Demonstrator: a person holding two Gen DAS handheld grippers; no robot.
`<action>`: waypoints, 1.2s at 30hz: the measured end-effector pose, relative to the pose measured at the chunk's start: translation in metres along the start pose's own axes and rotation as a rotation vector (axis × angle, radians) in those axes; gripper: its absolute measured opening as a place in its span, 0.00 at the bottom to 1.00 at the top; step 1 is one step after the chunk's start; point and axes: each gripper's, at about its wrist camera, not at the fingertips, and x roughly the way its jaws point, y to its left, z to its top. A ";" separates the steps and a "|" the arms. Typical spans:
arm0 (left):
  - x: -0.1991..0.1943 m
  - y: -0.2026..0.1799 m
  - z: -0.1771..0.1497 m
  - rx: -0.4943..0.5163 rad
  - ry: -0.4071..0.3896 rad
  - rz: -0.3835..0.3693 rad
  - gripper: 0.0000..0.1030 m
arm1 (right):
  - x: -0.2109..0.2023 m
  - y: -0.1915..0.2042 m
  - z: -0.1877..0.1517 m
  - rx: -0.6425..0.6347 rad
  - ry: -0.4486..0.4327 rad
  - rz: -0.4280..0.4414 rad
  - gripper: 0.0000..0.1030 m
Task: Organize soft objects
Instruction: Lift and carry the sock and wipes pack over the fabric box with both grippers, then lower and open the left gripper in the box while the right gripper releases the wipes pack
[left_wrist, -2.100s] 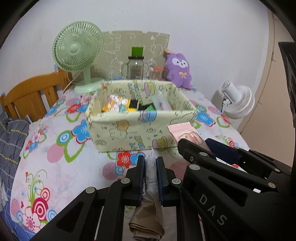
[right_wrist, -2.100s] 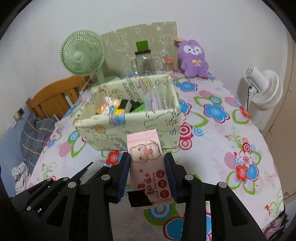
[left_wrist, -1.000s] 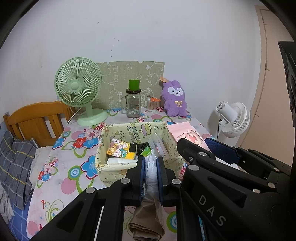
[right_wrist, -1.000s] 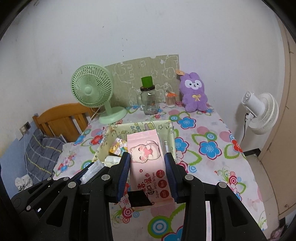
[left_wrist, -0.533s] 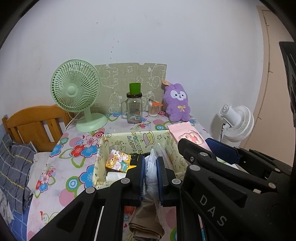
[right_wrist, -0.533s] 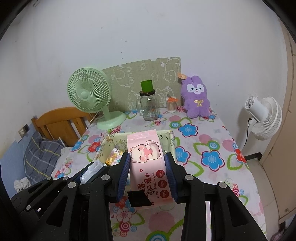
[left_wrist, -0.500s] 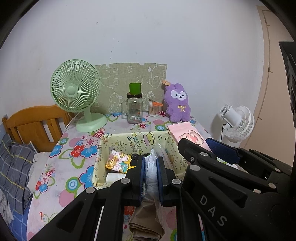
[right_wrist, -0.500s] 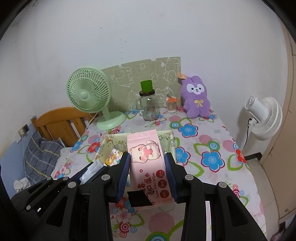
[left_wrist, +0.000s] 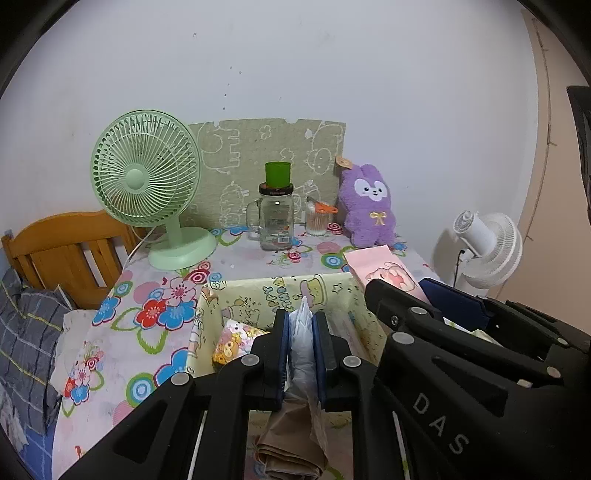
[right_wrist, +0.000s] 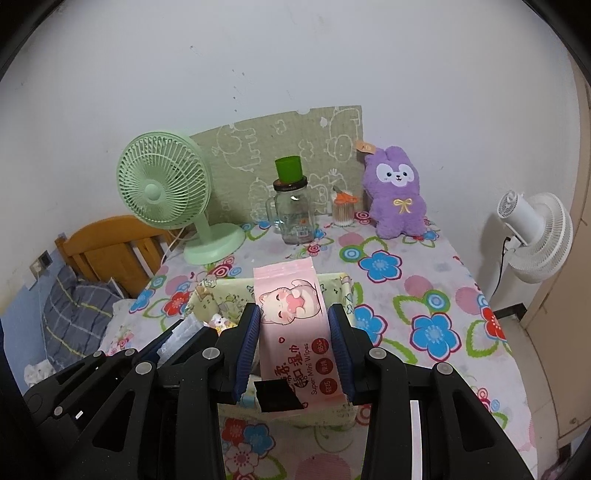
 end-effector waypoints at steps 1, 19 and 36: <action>0.004 0.001 0.001 -0.001 0.002 0.004 0.10 | 0.005 0.000 0.001 0.000 0.005 -0.002 0.40; 0.056 0.021 0.008 -0.014 0.025 0.016 0.13 | 0.055 0.003 0.013 -0.012 0.035 0.027 0.40; 0.071 0.031 -0.005 0.008 0.098 0.038 0.70 | 0.090 0.007 0.002 0.009 0.115 0.074 0.40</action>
